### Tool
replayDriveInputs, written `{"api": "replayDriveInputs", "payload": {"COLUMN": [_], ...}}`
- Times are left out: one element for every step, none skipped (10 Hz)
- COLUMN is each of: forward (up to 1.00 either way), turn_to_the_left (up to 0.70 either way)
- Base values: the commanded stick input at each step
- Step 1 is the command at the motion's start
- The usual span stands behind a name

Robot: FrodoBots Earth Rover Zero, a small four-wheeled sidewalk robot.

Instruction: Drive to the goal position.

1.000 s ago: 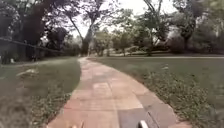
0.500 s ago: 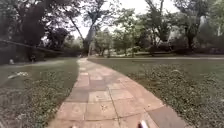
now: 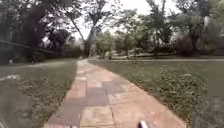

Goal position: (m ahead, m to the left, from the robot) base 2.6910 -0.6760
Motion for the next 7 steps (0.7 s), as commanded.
{"api": "replayDriveInputs", "payload": {"forward": [1.00, 1.00, 1.00, 1.00, 1.00, 1.00, 1.00], "turn_to_the_left": [0.00, 0.02, 0.05, 0.06, 0.07, 0.04, 0.14]}}
